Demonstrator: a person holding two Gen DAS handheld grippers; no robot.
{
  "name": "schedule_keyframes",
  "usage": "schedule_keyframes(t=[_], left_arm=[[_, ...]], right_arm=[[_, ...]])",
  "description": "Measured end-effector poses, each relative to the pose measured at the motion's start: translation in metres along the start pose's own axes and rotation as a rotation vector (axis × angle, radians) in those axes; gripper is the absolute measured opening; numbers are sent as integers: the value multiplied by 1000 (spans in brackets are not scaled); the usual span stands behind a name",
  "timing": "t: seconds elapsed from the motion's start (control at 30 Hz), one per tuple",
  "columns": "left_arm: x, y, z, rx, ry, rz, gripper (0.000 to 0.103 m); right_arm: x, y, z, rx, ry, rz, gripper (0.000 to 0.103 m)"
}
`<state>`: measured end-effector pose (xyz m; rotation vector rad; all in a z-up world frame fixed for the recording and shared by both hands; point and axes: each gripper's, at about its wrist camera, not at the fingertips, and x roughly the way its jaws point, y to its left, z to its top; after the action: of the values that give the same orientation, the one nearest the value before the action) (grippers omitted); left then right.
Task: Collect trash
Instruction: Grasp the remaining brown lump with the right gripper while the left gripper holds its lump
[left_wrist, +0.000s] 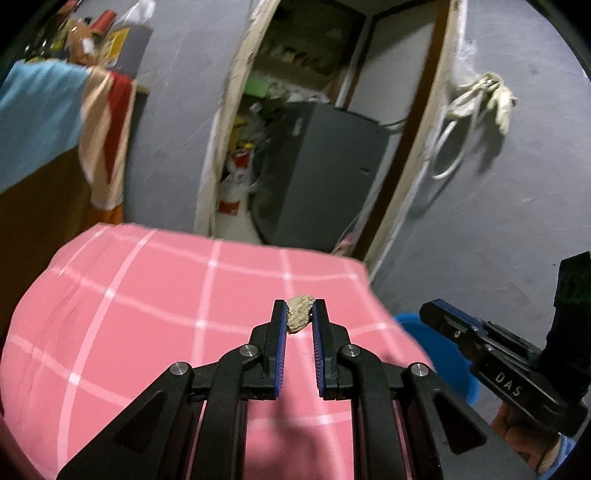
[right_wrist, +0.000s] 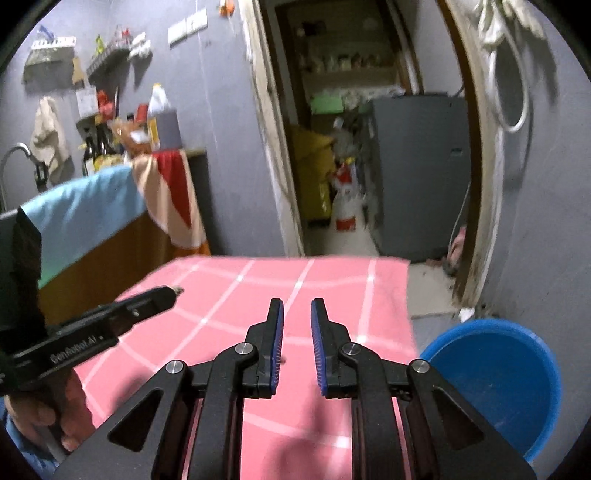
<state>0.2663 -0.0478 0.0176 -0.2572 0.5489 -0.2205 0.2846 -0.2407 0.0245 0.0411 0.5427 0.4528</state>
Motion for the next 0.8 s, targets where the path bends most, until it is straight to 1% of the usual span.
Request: schedule_keyframes(t=[0.03, 0.07, 0.1, 0.3, 0.4, 0.53, 0.57, 0.6, 0.7, 0.8], left_arm=[[3, 6, -2, -5, 16, 13, 11], [5, 11, -4, -11, 31, 25, 11], [7, 15, -7, -16, 40, 33, 11], [21, 41, -20, -48, 109, 66, 11], [25, 47, -24, -62, 133, 72, 11], [29, 51, -26, -75, 159, 71, 11], [29, 51, -27, -74, 163, 69, 11], [29, 51, -27, -74, 163, 67, 11], [29, 50, -26, -72, 167, 65, 11], [31, 47, -25, -67, 163, 62, 11]], right_arm=[[5, 1, -4, 0, 16, 3, 22], [16, 3, -7, 1, 45, 9, 29], [23, 5, -10, 3, 66, 15, 30], [68, 13, -30, -6, 218, 11, 30], [81, 15, -36, -12, 276, 2, 30], [87, 22, -34, -56, 298, -24, 28], [89, 25, -34, -75, 304, -32, 21], [91, 28, -34, -94, 310, -42, 18], [90, 30, -36, -120, 310, -51, 17], [85, 26, -36, -100, 299, -35, 16]])
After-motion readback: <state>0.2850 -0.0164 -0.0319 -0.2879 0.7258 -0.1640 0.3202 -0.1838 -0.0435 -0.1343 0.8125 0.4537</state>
